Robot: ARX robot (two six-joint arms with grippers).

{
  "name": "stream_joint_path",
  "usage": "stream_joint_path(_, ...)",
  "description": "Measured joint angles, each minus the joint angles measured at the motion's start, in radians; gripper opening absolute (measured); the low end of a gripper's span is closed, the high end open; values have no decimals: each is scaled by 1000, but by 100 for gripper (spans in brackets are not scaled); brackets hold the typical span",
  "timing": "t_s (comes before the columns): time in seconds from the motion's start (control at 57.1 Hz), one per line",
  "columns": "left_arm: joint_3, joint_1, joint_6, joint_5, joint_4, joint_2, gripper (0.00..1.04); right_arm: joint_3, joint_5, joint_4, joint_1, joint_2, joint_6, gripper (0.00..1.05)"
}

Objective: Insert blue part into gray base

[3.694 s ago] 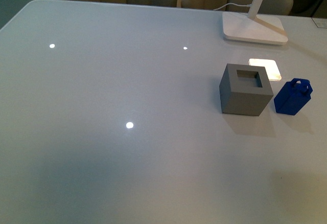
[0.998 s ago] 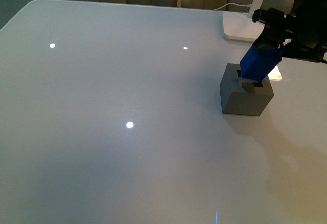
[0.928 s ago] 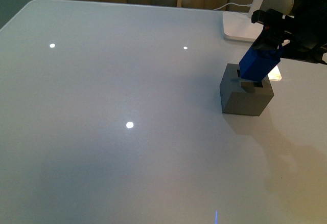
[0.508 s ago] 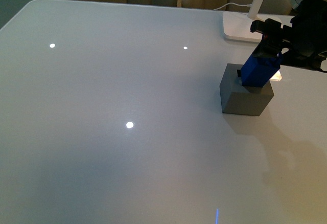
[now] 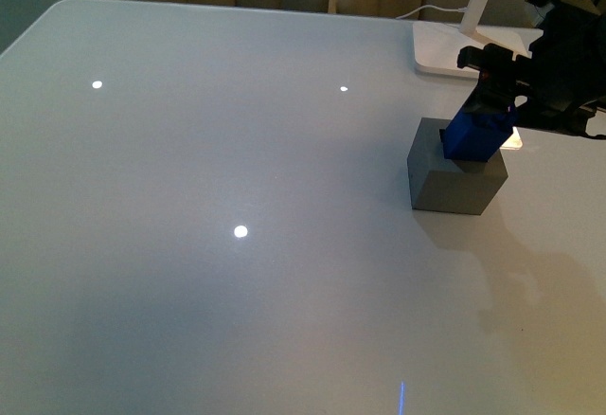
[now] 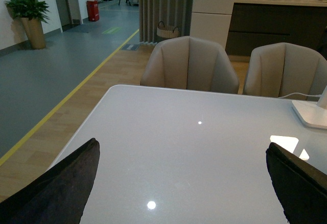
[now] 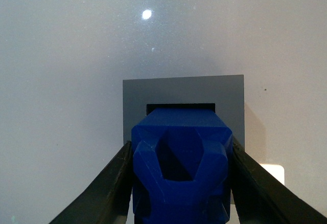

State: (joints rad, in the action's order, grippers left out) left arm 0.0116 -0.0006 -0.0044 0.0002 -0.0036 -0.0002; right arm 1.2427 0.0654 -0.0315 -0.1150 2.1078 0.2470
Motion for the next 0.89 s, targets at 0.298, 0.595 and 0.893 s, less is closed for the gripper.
stream_joint_path(0.298,0,0,0,0,0,0,97,-15,10,13,6,-8,0,97)
stream_joint_path(0.595,0,0,0,0,0,0,97,-177,31,109,37,-237,-60,96)
stream_joint_path(0.893,0,0,0,1,0,0,97,-484,-84,540,48,-524,-177,83)
